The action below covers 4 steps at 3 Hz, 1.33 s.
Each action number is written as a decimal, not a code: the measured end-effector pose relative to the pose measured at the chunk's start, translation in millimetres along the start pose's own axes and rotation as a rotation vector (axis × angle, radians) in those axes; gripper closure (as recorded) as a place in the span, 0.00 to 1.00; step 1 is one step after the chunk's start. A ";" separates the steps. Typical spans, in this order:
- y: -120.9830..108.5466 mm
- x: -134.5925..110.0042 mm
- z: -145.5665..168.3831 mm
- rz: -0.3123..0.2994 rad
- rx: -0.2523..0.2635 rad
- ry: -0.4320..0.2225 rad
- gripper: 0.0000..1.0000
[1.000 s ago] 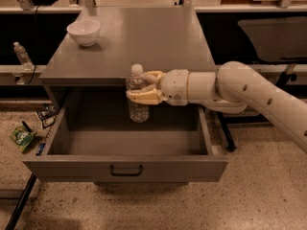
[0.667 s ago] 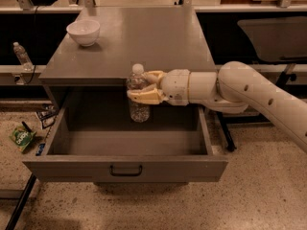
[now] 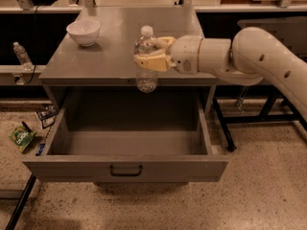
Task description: Pick water bottle from top drawer and place on counter
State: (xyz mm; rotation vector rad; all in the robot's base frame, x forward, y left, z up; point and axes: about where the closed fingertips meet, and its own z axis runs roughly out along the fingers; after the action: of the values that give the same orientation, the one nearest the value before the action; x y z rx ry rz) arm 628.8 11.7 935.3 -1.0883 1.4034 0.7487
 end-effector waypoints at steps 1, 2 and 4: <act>-33.3 -37.0 -17.3 0.041 0.056 0.014 1.00; -77.5 -45.1 -18.6 0.052 0.115 0.024 1.00; -187.6 -30.4 10.3 0.074 0.243 0.020 1.00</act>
Offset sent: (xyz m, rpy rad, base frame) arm 0.1097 -0.0640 0.0791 0.0094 0.0307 -0.2092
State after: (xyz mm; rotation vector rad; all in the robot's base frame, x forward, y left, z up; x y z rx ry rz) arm 802.8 -41.9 991.2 -0.8616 1.5149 0.6024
